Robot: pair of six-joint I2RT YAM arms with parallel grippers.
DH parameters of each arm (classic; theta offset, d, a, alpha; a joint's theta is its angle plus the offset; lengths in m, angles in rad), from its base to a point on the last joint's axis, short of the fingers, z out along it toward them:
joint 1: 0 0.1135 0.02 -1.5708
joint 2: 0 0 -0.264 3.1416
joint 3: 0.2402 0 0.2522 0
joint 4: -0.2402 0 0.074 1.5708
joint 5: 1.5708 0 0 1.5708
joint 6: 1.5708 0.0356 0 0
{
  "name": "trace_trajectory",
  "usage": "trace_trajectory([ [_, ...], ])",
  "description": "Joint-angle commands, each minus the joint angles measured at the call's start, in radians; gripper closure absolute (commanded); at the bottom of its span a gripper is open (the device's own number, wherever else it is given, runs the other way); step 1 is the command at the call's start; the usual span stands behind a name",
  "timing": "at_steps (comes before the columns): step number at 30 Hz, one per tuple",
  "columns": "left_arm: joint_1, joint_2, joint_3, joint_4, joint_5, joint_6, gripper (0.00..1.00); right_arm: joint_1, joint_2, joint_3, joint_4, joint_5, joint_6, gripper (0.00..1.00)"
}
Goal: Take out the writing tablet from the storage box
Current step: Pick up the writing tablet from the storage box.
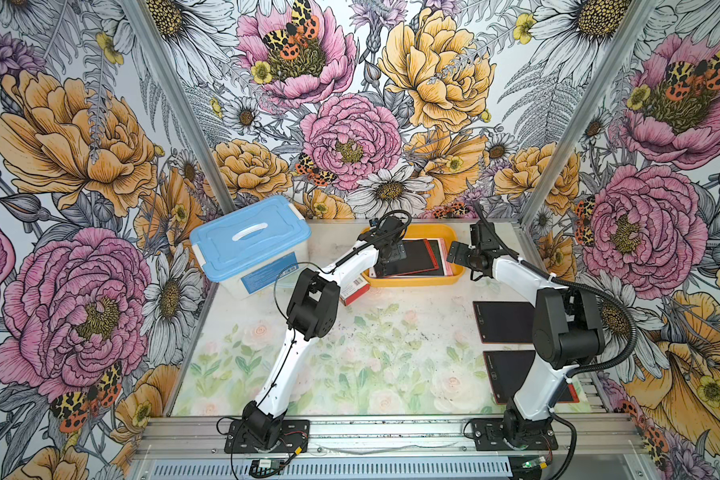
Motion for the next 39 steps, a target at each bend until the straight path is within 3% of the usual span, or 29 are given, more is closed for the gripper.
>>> trace_trajectory([
  [1,0.012,0.022,0.035,-0.017,0.004,-0.032,0.01,0.008,0.025,0.037,0.007,-0.012,0.001,0.03],
  [8,0.017,0.069,0.085,-0.017,0.034,-0.048,0.01,0.011,0.041,0.044,0.007,-0.027,-0.001,0.03],
  [25,0.007,0.206,0.287,0.007,0.243,-0.046,0.01,0.028,0.104,0.080,0.006,-0.068,0.011,0.08],
  [39,0.012,0.204,0.272,0.186,0.466,-0.011,0.03,0.031,0.154,0.102,0.007,-0.079,0.029,0.11],
])
